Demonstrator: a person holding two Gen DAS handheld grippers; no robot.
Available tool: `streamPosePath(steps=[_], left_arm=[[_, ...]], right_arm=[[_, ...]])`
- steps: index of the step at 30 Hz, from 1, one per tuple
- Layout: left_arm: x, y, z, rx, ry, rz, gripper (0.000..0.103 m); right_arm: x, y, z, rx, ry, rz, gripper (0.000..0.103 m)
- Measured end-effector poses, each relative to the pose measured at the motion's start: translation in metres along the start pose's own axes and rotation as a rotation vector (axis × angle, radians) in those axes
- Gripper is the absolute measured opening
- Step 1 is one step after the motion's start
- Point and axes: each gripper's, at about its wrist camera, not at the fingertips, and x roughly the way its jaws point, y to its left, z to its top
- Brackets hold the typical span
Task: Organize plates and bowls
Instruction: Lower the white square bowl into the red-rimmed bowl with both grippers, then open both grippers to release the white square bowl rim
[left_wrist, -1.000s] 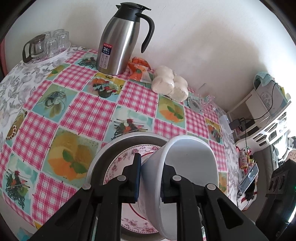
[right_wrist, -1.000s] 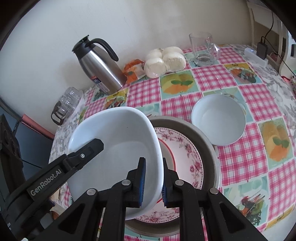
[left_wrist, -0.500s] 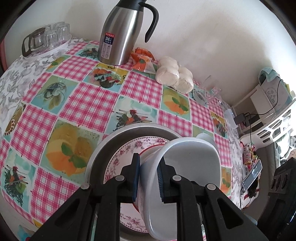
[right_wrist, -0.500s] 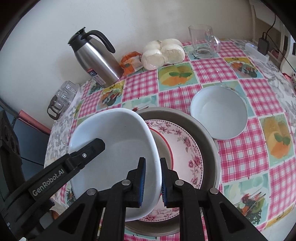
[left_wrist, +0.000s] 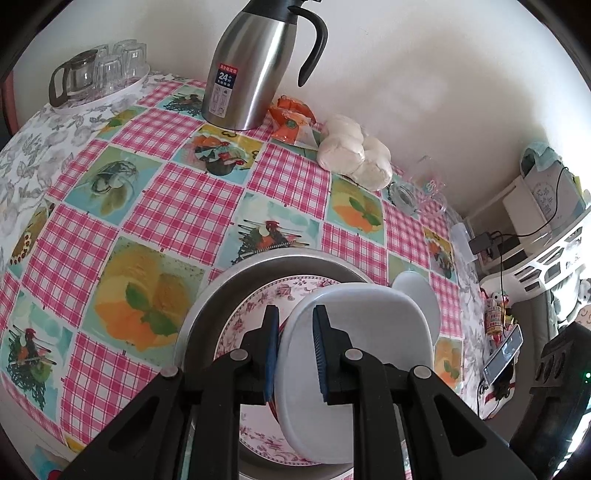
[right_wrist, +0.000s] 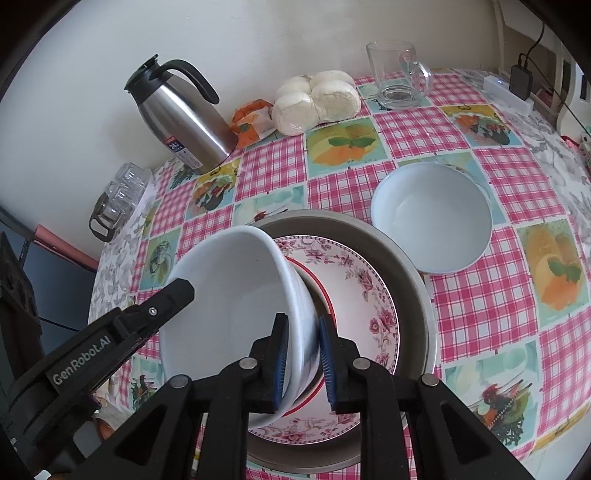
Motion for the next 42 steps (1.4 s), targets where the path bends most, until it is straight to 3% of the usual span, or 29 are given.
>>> streamPosePath(steps=[10,17,27,29,32,35,39,42], left_arm=[[0.001,0.000,0.000,0.001,-0.002,0.002,0.017],[0.002,-0.004,0.000,0.014,0.000,-0.003,0.017],[-0.013,-0.006,0.003,0.021,-0.050,0.020,0.018],[-0.017,-0.005,0.003,0.008,-0.058,0.017,0.022],[-0.023,-0.006,0.004,0.001,-0.070,0.026,0.037],[-0.031,-0.009,0.004,0.011,-0.088,0.026,0.044],[-0.036,-0.013,0.004,0.022,-0.108,0.055,0.062],[-0.036,-0.012,0.004,0.018,-0.116,0.087,0.067]], right_arm=[[-0.004,-0.004,0.002,0.016,-0.011,0.018,0.022],[-0.024,-0.010,0.007,0.036,-0.081,0.027,0.025],[-0.022,-0.020,0.009,0.059,-0.069,0.033,0.025],[-0.024,-0.019,0.009,0.055,-0.075,0.029,0.025],[-0.028,-0.020,0.009,0.052,-0.089,0.009,0.030],[-0.034,-0.023,0.010,0.052,-0.110,0.003,0.043],[-0.039,-0.024,0.011,0.046,-0.128,-0.021,0.059],[-0.038,-0.025,0.012,0.046,-0.123,-0.031,0.068]])
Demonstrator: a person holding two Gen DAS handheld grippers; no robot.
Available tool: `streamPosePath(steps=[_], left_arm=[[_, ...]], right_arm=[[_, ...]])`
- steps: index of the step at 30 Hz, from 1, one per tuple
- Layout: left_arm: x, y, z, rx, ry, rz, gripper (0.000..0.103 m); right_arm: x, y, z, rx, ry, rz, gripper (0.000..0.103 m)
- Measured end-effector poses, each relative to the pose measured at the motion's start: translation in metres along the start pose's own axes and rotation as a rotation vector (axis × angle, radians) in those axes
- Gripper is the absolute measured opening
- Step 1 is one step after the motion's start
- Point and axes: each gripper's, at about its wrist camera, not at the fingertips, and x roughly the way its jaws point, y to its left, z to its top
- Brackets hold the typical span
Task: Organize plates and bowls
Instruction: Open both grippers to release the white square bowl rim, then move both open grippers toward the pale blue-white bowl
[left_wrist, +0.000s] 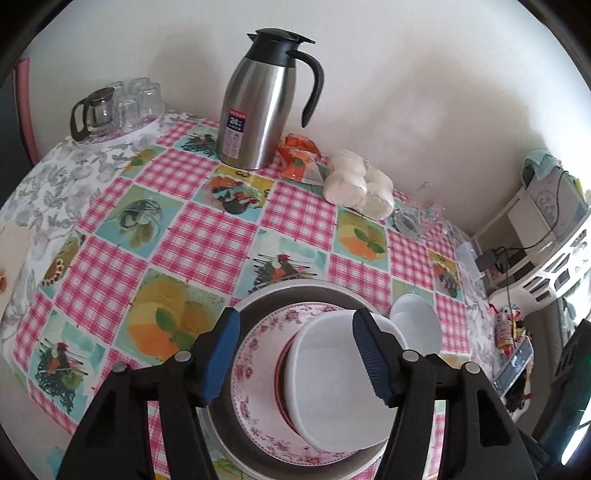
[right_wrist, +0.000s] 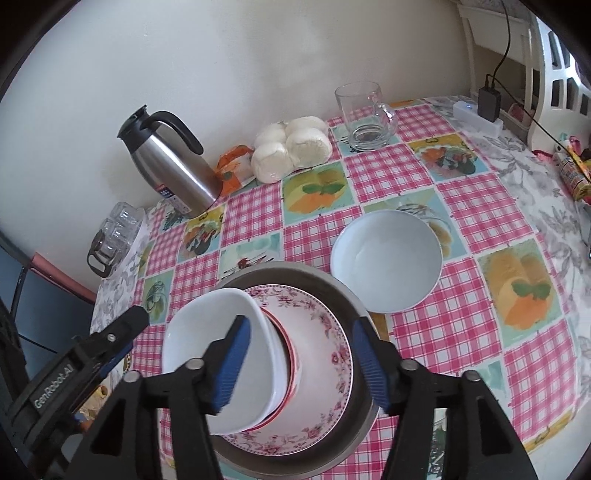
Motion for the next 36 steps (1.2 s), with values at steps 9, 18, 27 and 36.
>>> streamPosePath(steps=[9,18,27,36], left_arm=[[0.008,0.008,-0.001,-0.015,-0.005,0.094,0.088],[0.008,0.012,0.000,-0.030,-0.019,0.118,0.097],[0.006,0.009,0.001,-0.029,-0.026,0.111,0.097],[0.002,-0.005,-0.001,0.016,-0.031,0.116,0.097]], right_arm=[[0.000,0.001,0.001,-0.015,-0.014,0.019,0.088],[-0.002,-0.001,0.003,-0.025,-0.044,-0.002,0.103],[-0.002,-0.011,0.006,0.001,-0.042,0.000,0.103],[-0.013,-0.053,0.018,0.091,-0.069,-0.061,0.103]])
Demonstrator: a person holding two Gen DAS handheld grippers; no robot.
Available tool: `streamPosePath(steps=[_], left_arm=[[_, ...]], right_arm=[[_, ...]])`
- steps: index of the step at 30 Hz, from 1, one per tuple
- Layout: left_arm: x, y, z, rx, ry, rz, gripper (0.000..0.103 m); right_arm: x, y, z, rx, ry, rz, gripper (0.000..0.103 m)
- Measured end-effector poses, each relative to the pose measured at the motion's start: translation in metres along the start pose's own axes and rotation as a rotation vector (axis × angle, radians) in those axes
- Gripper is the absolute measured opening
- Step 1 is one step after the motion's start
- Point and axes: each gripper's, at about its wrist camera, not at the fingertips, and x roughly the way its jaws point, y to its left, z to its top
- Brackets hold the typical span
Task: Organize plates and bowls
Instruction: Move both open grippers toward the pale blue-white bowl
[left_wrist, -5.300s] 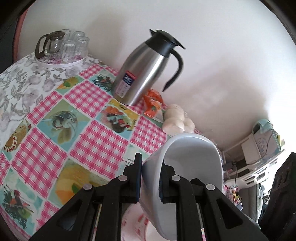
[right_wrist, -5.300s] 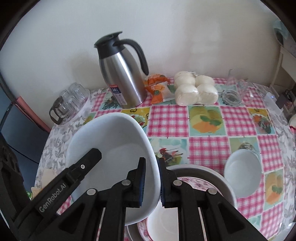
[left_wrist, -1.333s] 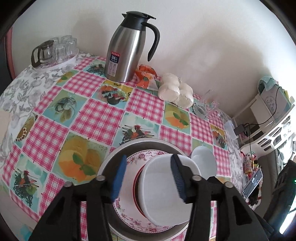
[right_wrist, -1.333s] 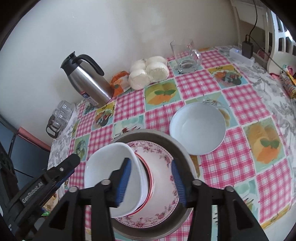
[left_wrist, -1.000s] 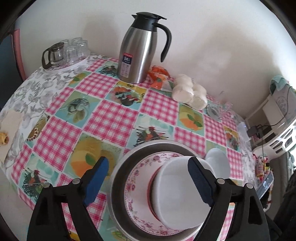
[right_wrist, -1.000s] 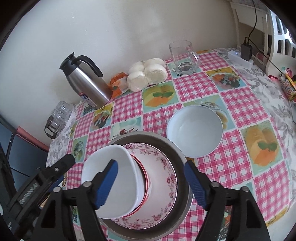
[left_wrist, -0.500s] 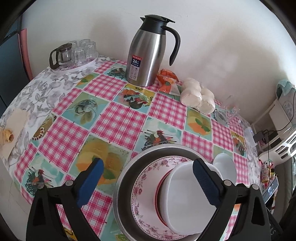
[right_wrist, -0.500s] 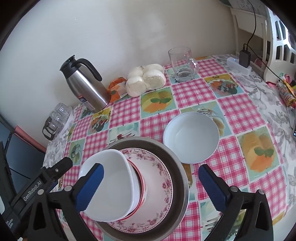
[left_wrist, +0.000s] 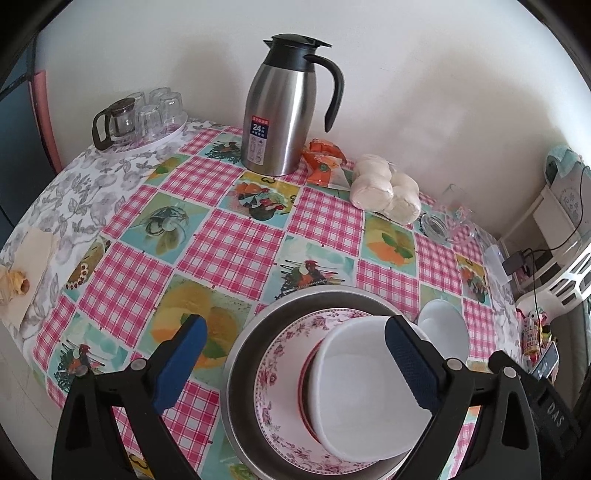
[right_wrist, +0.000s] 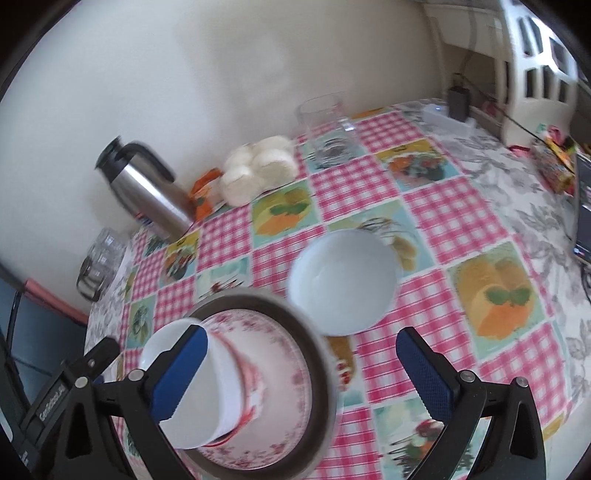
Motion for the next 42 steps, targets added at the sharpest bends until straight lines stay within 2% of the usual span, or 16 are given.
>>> streamPosePath(steps=[9,15,24,27,34,42], left_arm=[[-0.013,-0.035,0.002,0.041,-0.034,-0.030,0.097],[-0.012,-0.078,-0.006,0.129,-0.029,-0.072,0.097],[-0.008,-0.149,-0.017,0.272,-0.014,-0.150,0.097],[0.001,-0.168,-0.021,0.319,-0.015,-0.120,0.097],[0.032,-0.194,-0.028,0.361,0.011,-0.068,0.097],[0.067,-0.199,-0.026,0.333,0.032,-0.028,0.097]], right_arm=[[-0.008,-0.045,0.011,0.072,-0.016,-0.036,0.103],[-0.010,-0.075,0.016,0.119,-0.015,-0.035,0.103],[-0.006,-0.121,0.021,0.182,-0.004,-0.086,0.103],[-0.003,-0.133,0.022,0.189,0.002,-0.112,0.103],[0.018,-0.136,0.022,0.184,0.044,-0.106,0.103],[0.043,-0.131,0.026,0.167,0.090,-0.107,0.103]])
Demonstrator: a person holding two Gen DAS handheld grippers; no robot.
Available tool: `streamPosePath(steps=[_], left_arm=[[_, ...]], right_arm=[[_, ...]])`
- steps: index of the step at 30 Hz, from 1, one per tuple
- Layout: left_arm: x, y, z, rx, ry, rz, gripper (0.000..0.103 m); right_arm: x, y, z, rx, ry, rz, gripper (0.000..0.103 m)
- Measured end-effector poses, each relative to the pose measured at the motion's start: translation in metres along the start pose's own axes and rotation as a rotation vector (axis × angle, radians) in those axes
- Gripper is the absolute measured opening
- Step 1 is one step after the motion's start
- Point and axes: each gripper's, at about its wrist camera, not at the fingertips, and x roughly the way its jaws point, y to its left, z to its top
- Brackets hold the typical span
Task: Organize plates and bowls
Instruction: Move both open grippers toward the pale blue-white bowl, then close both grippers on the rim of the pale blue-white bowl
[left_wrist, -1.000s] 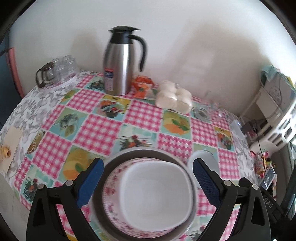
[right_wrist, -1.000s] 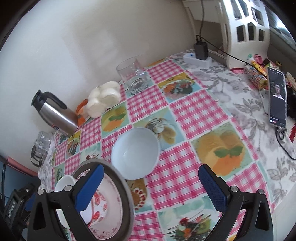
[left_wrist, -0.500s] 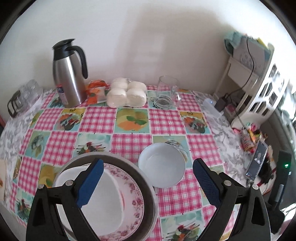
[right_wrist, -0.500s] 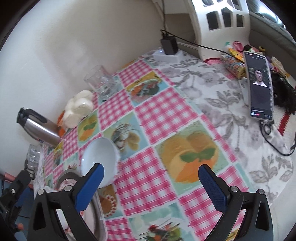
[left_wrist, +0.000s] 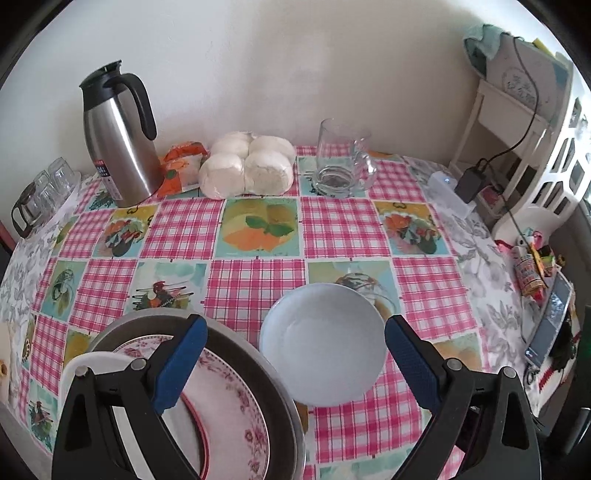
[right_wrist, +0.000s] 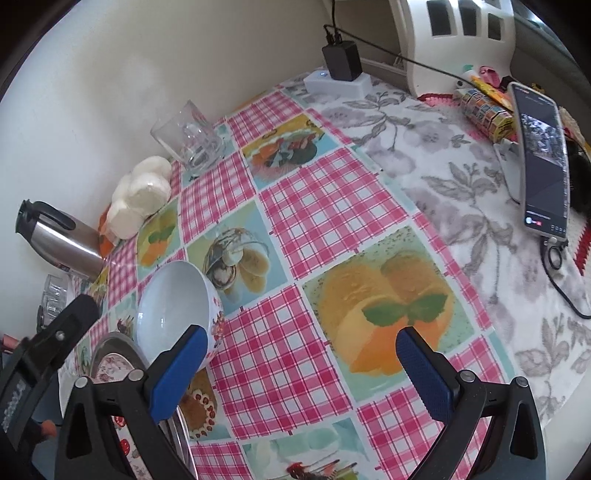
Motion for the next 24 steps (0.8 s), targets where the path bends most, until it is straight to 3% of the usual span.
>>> streamPosePath(steps=[8,17,24], left_arm=[[0.021,-0.004,0.007,0.042,-0.005,0.045,0.097],[0.035,0.003,0.011,0.013,0.016,0.032,0.092],[0.044,0.006,0.010,0.008,0.034,0.021,0.091]], right_arm=[[0.024,0.014,0.005,-0.013,0.030,0.010,0.103],[0.047,0.036,0.003,-0.052,0.054,0.006,0.103],[0.063,0.046,0.000,-0.073,0.069,0.004,0.096]])
